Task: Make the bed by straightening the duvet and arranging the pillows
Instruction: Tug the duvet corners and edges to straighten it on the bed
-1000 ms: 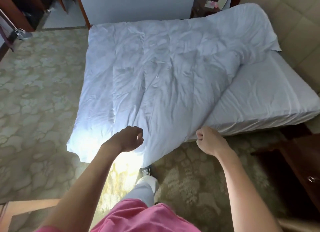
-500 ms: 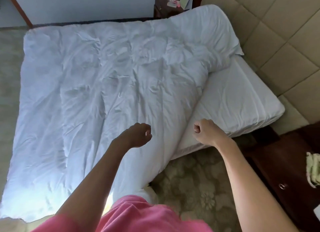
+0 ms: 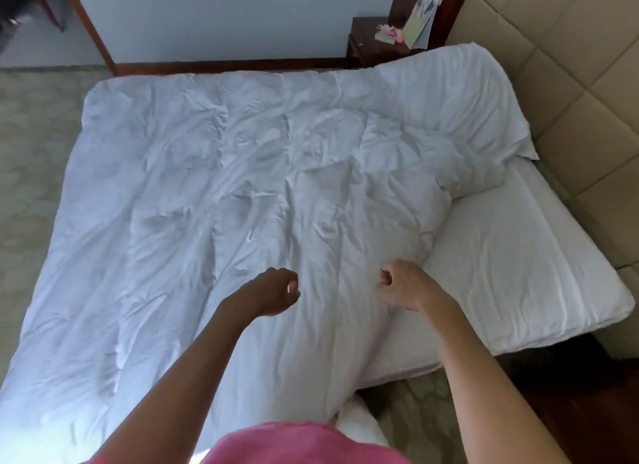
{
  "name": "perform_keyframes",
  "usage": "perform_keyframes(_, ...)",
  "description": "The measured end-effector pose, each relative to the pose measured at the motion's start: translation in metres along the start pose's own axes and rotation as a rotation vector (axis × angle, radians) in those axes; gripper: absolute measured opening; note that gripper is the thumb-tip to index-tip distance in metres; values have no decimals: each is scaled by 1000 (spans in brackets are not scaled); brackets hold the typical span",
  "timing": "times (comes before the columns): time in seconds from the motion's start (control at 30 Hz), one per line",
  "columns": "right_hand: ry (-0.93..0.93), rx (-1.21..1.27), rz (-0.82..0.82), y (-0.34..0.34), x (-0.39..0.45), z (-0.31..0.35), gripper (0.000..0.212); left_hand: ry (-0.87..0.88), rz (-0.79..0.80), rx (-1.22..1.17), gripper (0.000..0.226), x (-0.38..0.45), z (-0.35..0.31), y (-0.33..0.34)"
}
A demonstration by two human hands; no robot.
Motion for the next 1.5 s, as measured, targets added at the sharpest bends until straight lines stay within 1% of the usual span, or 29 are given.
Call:
perform_keyframes(0.13, -109, -59, 107, 8, 47, 33, 26, -124, -7, -58, 28, 2, 30, -2)
perform_keyframes(0.37, -373, -240, 350, 41, 114, 102, 22, -401, -55, -270, 18, -6, 56, 6)
perform_keyframes(0.47, -496, -280, 435, 70, 134, 125, 17, -517, -85, -402, 13, 3, 63, 19)
perform_keyframes(0.57, -595, -438, 533, 112, 156, 134, 11, -658, -106, -552, 10, 9, 75, 47)
perform_keyframes(0.63, -654, -572, 574, 141, 171, 140, 11, -730, -101, -586, 11, 12, 83, 68)
perform_keyframes(0.67, -694, -643, 571, 154, 178, 145, 17, -770, -96, -596, 15, 13, 87, 81)
perform_keyframes(0.73, -788, -734, 551, 181, 190, 159, 36, -833, -83, -638, 23, 14, 93, 104)
perform_keyframes(0.77, -837, -759, 537, 194, 195, 166, 45, -856, -76, -658, 28, 16, 96, 115)
perform_keyframes(0.83, -943, -801, 495, 216, 202, 181, 58, -885, -74, -693, 34, 18, 102, 135)
perform_keyframes(0.93, -1071, -853, 447, 245, 211, 198, 77, -908, -87, -749, 38, 25, 108, 159)
perform_keyframes(1.0, -1086, -941, 391, 264, 223, 206, 92, -907, -70, -765, 41, 32, 111, 172)
perform_keyframes(1.07, -1087, -1103, 333, 282, 235, 209, 109, -895, -67, -779, 45, 38, 113, 179)
perform_keyframes(1.13, -1063, -1210, 344, 297, 242, 210, 120, -902, -88, -792, 50, 44, 119, 182)
perform_keyframes(1.17, -1042, -1223, 377, 302, 241, 209, 119, -914, -110, -795, 53, 46, 124, 181)
perform_keyframes(1.2, -1025, -1219, 409, 305, 238, 208, 111, -925, -138, -791, 56, 48, 129, 179)
perform_keyframes(1.3, -1002, -1189, 512, 310, 228, 198, 64, -931, -214, -764, 64, 57, 136, 171)
perform_keyframes(1.33, -997, -1212, 539, 310, 227, 190, 56, -917, -227, -750, 68, 62, 137, 170)
perform_keyframes(1.4, -1029, -1212, 558, 301, 220, 183, 47, -882, -204, -677, 81, 71, 135, 167)
perform_keyframes(1.5, -1196, -1109, 536, 281, 194, 188, 40, -832, -107, -532, 104, 83, 129, 171)
Point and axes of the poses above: each hand's wrist, its own x-axis towards the middle knuckle, its own y-axis out of the palm, z = x × y, the point moved 9 cm from there along x, towards the middle knuckle, and after that the axes turned 7 degrees about y, right-handed, at the moved point
